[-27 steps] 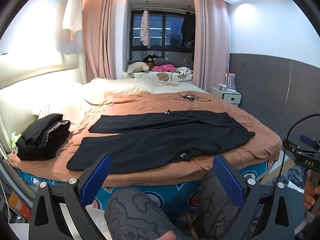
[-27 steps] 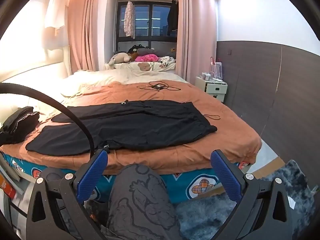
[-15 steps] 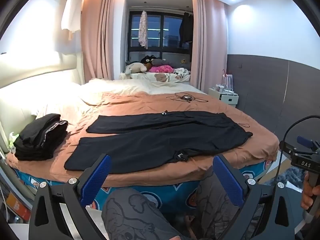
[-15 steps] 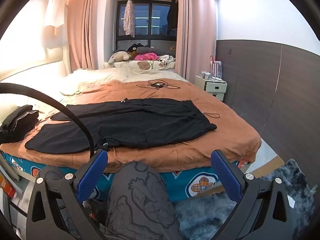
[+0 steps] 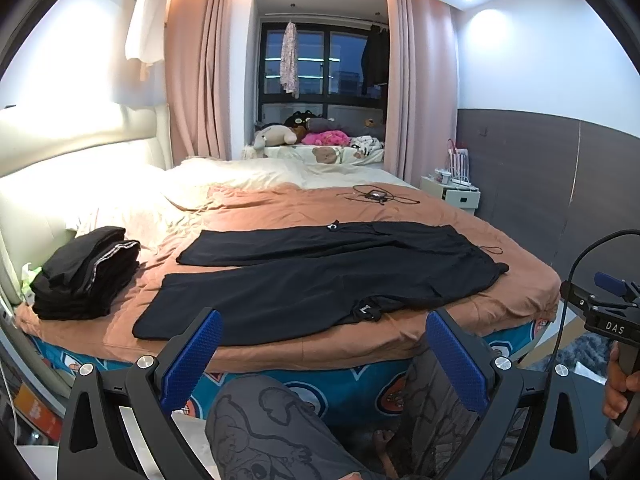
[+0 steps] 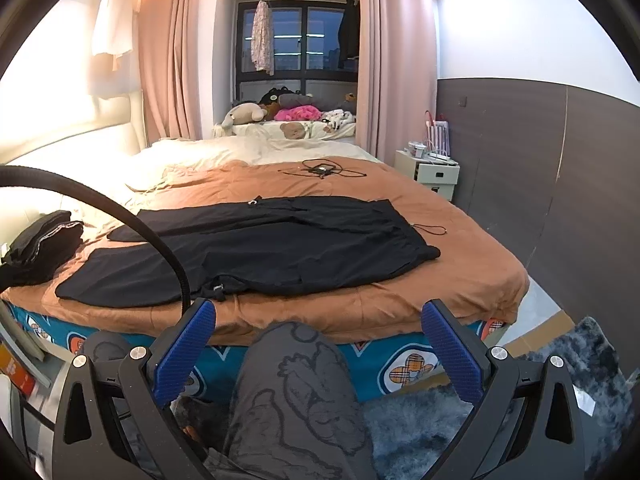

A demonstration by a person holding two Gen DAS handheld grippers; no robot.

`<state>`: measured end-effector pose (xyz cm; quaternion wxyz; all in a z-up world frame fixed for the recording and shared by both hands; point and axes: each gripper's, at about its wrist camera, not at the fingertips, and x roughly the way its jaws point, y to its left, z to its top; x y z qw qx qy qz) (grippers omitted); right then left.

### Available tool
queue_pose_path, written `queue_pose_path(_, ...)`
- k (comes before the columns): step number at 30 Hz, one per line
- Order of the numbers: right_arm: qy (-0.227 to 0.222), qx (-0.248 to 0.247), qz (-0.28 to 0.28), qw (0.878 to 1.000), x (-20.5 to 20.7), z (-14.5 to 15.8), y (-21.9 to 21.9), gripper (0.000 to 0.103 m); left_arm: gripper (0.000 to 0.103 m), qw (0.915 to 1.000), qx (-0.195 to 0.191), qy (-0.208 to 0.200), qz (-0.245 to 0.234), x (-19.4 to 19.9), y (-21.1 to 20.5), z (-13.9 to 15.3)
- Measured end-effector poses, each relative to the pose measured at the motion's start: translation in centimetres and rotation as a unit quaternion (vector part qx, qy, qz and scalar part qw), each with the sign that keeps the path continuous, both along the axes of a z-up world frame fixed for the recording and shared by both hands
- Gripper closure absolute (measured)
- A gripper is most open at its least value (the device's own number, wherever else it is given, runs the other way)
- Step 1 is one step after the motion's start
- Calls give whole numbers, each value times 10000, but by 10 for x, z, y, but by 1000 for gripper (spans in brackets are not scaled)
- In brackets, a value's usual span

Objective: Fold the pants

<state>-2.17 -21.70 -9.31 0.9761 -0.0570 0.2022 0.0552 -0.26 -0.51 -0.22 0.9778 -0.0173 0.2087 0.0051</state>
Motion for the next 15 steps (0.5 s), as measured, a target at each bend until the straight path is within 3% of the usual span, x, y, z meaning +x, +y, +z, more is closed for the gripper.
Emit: queue_pose_path(15,1,30,92,10000,-1,-2,-5,0,1,10000,-48,13,16,1,5,-4)
